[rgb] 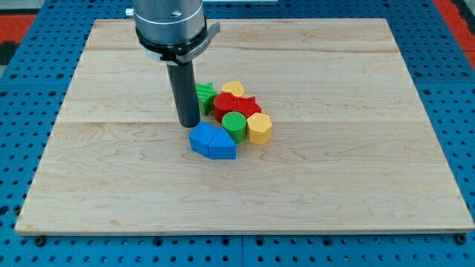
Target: Push the blue cube and the blue triangle towards the bottom right
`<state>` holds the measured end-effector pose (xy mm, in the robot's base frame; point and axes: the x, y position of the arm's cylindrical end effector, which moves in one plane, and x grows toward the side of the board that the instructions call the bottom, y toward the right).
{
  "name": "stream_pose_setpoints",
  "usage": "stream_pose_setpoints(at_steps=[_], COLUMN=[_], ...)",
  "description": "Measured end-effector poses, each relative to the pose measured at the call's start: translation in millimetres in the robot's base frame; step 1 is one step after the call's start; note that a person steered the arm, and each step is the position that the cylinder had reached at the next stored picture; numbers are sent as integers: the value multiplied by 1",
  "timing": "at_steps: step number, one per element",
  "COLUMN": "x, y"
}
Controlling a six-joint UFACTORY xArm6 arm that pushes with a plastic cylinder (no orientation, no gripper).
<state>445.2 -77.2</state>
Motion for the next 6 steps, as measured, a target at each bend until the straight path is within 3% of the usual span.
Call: stream_pose_setpoints(at_steps=[3, 5, 6], x=[-6, 47, 51], y=[-59, 43, 79])
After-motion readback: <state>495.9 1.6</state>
